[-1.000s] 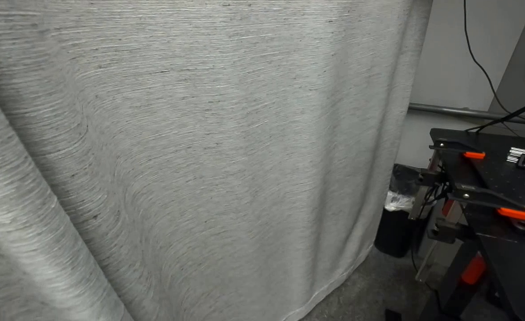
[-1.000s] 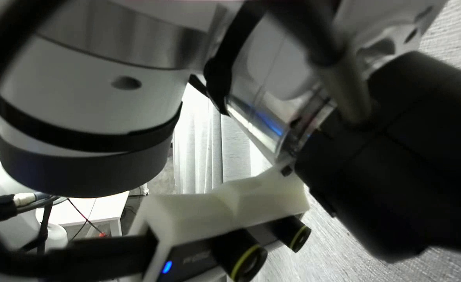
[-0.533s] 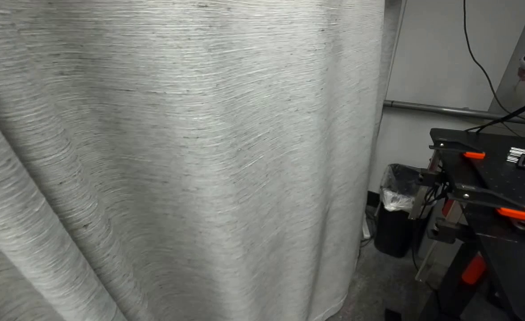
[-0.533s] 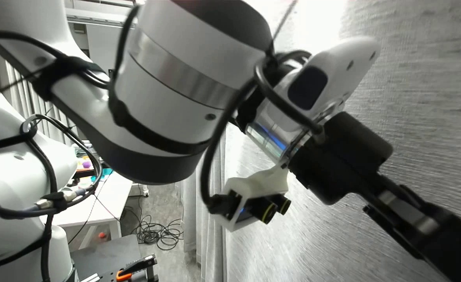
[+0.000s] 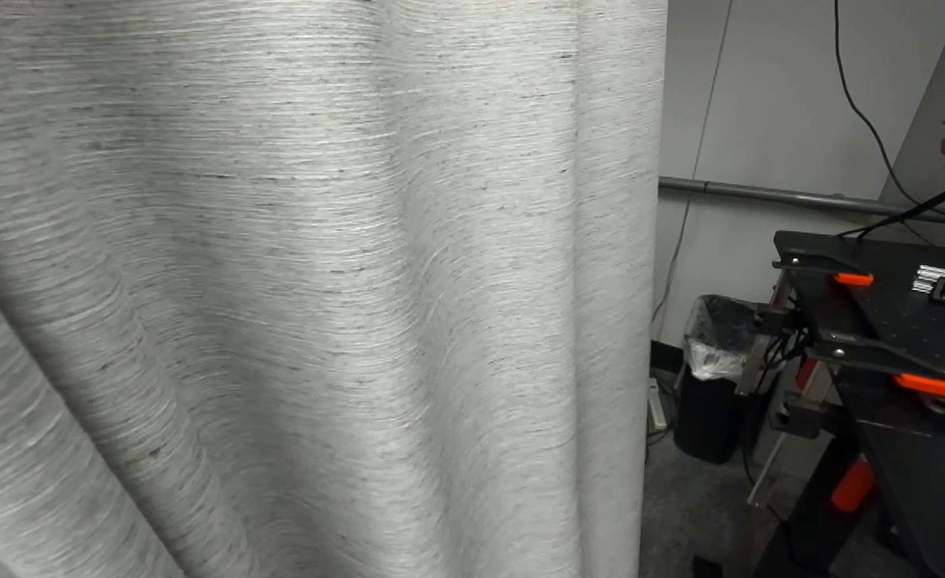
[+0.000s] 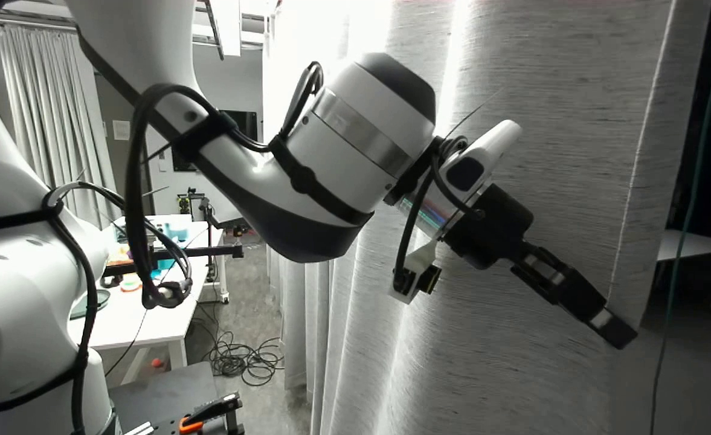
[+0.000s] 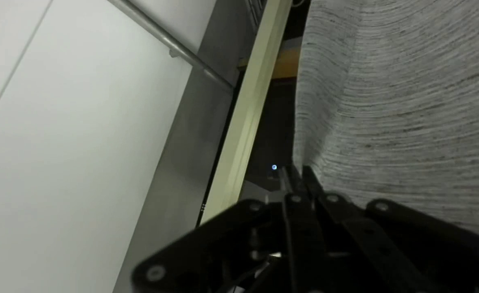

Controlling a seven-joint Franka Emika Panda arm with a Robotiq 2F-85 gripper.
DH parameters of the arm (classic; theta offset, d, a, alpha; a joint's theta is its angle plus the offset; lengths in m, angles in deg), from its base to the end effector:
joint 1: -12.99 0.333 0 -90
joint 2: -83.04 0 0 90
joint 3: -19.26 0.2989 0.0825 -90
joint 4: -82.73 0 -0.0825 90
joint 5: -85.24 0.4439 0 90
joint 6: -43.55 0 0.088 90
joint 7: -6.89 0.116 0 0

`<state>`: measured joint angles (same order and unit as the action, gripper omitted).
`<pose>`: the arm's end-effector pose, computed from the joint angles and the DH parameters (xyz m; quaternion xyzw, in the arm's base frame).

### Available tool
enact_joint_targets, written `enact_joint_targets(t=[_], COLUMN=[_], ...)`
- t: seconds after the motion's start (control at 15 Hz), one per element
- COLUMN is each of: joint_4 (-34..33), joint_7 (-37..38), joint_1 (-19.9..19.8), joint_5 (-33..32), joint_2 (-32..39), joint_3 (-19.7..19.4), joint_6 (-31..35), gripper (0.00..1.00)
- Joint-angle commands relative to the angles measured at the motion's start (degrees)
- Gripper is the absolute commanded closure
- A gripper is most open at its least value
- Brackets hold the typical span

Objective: Draw the curtain

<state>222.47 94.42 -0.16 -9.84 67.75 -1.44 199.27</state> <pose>0.4591 -0.2656 0.3715 0.8202 -0.3072 0.3805 0.2968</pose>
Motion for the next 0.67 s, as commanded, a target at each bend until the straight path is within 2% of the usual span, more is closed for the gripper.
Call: enact_joint_targets(t=[0.0,0.07,0.13,0.27,0.6], joint_4=[-0.15,-0.22,-0.24,0.62,3.69], joint_7=[5.44,5.59,5.75,5.74,6.0], joint_1=[1.62,2.04,2.37,3.06,5.96], joint_5=[0.31,0.7,1.02,2.35,7.39], joint_2=[3.65,3.83,3.86,4.73,4.76], joint_3=[-0.08,0.02,0.26,0.44,2.62], joint_6=[4.47,5.58,6.2,8.06,12.24], gripper=[0.99,0.82,0.71,0.58,0.18])
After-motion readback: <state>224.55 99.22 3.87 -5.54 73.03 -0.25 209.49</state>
